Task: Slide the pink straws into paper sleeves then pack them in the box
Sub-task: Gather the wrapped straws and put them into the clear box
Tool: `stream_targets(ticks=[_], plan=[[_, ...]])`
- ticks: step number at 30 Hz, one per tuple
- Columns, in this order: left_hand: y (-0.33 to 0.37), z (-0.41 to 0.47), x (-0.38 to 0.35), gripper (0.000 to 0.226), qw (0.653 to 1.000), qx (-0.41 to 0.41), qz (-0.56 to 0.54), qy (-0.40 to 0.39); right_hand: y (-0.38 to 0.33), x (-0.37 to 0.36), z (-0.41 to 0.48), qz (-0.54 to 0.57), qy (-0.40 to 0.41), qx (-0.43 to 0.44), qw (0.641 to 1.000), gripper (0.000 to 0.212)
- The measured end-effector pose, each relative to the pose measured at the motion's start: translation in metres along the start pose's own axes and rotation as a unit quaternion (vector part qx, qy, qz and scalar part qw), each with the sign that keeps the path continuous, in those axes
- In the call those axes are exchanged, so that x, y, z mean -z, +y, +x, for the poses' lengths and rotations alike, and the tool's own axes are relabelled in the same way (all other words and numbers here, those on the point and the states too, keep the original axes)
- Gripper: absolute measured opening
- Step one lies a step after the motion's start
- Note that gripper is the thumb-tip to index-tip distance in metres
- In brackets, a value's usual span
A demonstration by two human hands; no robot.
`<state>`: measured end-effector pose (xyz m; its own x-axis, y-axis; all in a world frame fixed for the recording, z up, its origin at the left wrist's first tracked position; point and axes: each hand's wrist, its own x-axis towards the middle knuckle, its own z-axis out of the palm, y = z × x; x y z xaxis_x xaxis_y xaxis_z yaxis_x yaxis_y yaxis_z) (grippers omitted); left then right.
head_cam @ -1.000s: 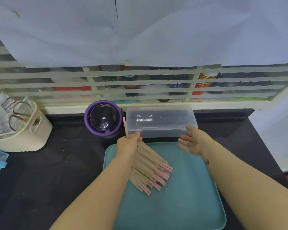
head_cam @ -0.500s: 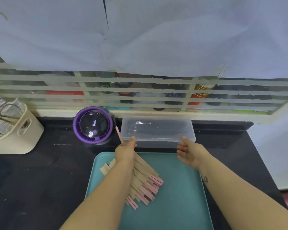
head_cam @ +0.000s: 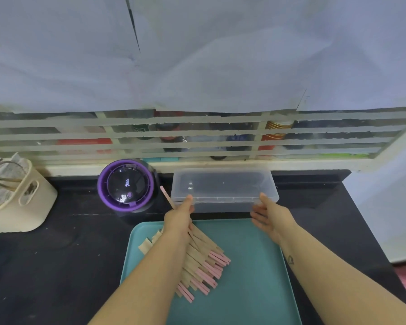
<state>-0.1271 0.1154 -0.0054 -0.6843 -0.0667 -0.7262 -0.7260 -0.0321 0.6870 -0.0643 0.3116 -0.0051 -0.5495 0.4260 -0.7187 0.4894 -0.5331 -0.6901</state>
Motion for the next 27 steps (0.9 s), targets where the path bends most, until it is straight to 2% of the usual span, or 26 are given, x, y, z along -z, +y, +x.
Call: stream_targets(ticks=[2,7,12,16,22,27], plan=[[0.003,-0.002,0.002,0.044,1.0,0.015,-0.005,-0.009,-0.002,0.0,-0.001,-0.003,0.0,-0.011,1.0,0.026],[0.012,-0.005,0.016,0.025,0.997,0.057,-0.031,-0.03,-0.009,0.007,-0.006,-0.019,-0.012,-0.033,0.999,0.03],[0.023,-0.008,0.02,0.026,0.998,0.052,-0.017,-0.042,-0.018,0.012,-0.01,-0.045,-0.026,-0.029,0.998,0.032],[0.022,-0.01,0.023,0.027,0.999,0.023,0.009,-0.026,-0.022,0.012,-0.013,-0.079,-0.032,-0.033,0.996,0.033],[0.023,-0.009,0.027,0.029,0.995,-0.037,0.084,-0.033,-0.033,0.01,-0.018,-0.073,-0.04,-0.026,0.996,0.024],[0.025,-0.019,0.024,0.028,0.989,-0.114,0.088,-0.023,-0.045,0.004,-0.023,-0.143,-0.016,0.09,0.986,0.019]])
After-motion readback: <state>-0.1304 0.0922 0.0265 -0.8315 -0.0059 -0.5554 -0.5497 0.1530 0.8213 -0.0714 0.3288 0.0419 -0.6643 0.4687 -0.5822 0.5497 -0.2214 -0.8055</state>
